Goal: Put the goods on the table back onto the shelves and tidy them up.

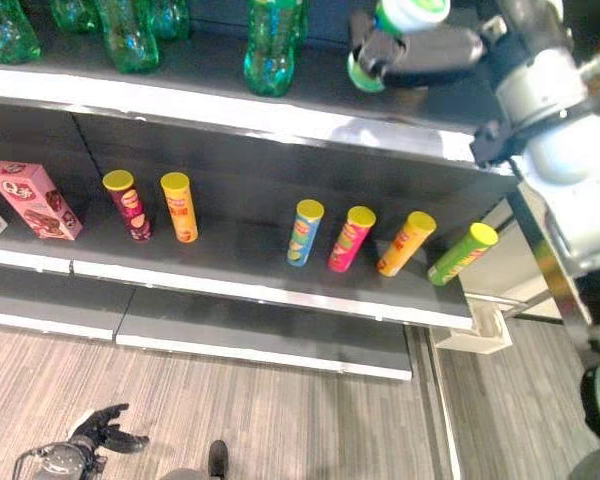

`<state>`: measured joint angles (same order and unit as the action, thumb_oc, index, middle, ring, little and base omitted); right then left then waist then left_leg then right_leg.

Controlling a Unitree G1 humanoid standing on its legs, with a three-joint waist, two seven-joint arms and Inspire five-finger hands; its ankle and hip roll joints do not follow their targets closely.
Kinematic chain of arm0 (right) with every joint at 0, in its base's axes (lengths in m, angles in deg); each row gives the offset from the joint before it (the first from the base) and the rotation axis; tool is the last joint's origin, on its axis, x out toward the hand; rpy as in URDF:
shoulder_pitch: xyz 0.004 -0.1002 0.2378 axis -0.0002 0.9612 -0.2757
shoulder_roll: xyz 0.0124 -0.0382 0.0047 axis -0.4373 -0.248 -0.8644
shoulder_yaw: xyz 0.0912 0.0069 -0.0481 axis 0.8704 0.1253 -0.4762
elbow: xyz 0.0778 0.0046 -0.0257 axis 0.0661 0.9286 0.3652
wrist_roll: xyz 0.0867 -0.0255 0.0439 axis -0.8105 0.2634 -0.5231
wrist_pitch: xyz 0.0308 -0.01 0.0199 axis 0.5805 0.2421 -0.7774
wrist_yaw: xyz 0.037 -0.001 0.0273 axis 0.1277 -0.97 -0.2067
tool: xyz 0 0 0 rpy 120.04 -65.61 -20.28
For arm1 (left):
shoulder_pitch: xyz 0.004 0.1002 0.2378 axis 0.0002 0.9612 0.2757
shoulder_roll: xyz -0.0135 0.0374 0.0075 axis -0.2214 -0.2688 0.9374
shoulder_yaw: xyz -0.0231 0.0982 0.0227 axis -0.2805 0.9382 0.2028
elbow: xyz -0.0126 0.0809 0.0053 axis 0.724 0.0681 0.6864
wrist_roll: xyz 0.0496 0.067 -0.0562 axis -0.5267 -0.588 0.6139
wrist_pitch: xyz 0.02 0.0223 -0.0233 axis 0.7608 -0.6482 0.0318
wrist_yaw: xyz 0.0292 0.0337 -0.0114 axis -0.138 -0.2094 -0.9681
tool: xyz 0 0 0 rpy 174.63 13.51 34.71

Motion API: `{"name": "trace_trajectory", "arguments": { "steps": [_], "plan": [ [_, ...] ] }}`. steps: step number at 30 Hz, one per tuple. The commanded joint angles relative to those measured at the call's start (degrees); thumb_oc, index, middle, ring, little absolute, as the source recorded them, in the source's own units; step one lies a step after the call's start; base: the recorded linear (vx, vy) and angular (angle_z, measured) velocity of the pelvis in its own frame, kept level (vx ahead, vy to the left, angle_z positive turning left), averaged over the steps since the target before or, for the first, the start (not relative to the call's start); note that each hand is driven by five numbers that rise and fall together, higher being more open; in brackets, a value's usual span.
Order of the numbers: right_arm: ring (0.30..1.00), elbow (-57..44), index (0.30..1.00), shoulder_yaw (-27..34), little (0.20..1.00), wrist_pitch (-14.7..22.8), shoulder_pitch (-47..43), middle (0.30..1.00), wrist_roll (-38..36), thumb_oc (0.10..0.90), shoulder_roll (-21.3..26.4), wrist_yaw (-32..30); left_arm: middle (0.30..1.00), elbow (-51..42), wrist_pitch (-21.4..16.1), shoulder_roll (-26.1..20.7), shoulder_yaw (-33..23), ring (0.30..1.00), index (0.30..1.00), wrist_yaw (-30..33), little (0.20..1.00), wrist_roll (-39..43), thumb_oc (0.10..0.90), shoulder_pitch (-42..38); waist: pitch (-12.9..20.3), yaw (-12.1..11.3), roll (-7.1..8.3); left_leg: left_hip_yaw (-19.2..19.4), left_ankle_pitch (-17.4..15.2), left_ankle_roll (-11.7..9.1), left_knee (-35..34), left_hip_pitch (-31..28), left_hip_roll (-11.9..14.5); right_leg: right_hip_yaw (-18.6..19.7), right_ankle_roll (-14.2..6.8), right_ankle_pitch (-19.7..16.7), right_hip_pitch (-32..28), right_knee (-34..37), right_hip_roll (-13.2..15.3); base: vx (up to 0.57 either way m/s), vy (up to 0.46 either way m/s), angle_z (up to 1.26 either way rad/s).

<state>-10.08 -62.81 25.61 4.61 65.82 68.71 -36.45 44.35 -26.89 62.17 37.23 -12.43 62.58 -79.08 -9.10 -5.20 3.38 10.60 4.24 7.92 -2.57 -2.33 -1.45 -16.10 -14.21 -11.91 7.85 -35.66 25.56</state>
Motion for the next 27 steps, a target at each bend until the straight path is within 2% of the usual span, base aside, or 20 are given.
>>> {"name": "trace_trajectory", "arguments": {
  "steps": [1, 2, 4, 11, 15, 23, 27],
  "plan": [
    [0.300, 2.64, 0.300, 5.52, 0.300, 2.62, -8.38, 0.300, -2.49, 0.400, 4.66, -4.33, 0.900, -1.17, -1.58, 1.76, 0.71, 0.900, 0.900, 0.56, 0.900, 0.62, 0.800, 5.35, 2.74, -0.75, 0.43, -1.99, -4.53, -11.20, -2.43, -0.01, 3.76, -3.29, 3.45, 8.89, -8.21, 27.18, -8.67, 0.28, -0.128, 0.35],
    [0.300, 3.52, 0.300, 6.08, 0.300, 2.29, -7.17, 0.300, -1.77, 0.400, 5.51, -4.31, 0.900, -0.86, -1.47, 2.49, 0.38, 0.900, 0.900, 0.12, 0.900, 0.02, 0.800, 6.04, 3.06, -0.04, 1.95, -2.88, -4.98, -11.40, -2.43, -1.04, 2.92, 0.99, 2.37, 7.39, -10.13, 38.18, -12.31, 0.29, -0.171, 0.36],
    [0.300, 3.49, 0.300, 6.78, 0.300, 2.60, -6.51, 0.300, -2.35, 0.400, 5.98, -4.63, 0.900, 0.01, -1.47, 3.97, 0.52, 0.900, 0.900, 0.01, 0.900, -0.97, 0.800, 7.13, 5.40, -0.17, 2.69, -2.73, -5.42, -11.94, -2.43, -1.69, 3.82, 0.89, 2.34, 6.89, -12.30, 40.66, -13.16, 0.23, -0.173, 0.61],
    [0.300, 3.32, 0.300, 7.35, 0.300, 2.69, -4.61, 0.300, -2.25, 0.400, 8.19, -3.86, 0.900, 0.35, -1.35, 5.71, 1.30, 0.900, 0.900, 0.22, 0.900, -1.80, 0.800, 7.85, 6.91, 0.53, 2.86, -3.05, -5.62, -13.26, -2.43, -2.71, 6.18, 1.04, 3.21, 9.28, -13.33, 40.66, -15.11, 0.06, -0.102, -0.07],
    [0.300, 4.00, 0.300, 3.61, 0.300, 2.77, -5.86, 0.300, -3.00, 0.400, 9.70, -1.67, 0.900, 0.32, -1.45, 5.55, 1.37, 0.900, 0.900, 0.35, 0.900, -1.74, 0.800, 7.58, 7.12, 1.05, 3.20, -2.47, -5.70, -13.78, -2.43, -3.29, 7.00, 1.37, 3.57, 9.81, -13.68, 40.66, -15.81, 0.02, -0.045, -0.29],
    [0.300, 3.45, 0.300, 1.46, 0.300, 3.04, -4.18, 0.300, -6.21, 0.400, 11.67, 2.75, 0.900, 0.13, -1.71, 5.82, 2.18, 0.900, 0.900, -0.23, 0.900, -2.79, 0.800, 8.06, 7.03, 2.00, 3.38, -1.50, -5.82, -14.10, -2.43, -3.66, 7.65, 1.82, 3.56, 9.64, -13.31, 40.66, -16.02, 0.00, -0.005, -0.02],
    [0.300, 1.86, 0.300, -2.43, 0.300, 1.93, -2.48, 0.300, -5.61, 0.400, 14.53, 6.76, 0.900, 0.08, -1.87, 5.53, 1.94, 0.900, 0.900, -0.60, 0.900, -3.54, 0.800, 8.07, 6.62, 2.89, 3.65, -0.73, -5.71, -14.26, -2.43, -3.60, 7.84, 2.44, 3.44, 9.27, -12.75, 40.66, -16.09, -0.01, -0.006, -0.08]
  ]
}}
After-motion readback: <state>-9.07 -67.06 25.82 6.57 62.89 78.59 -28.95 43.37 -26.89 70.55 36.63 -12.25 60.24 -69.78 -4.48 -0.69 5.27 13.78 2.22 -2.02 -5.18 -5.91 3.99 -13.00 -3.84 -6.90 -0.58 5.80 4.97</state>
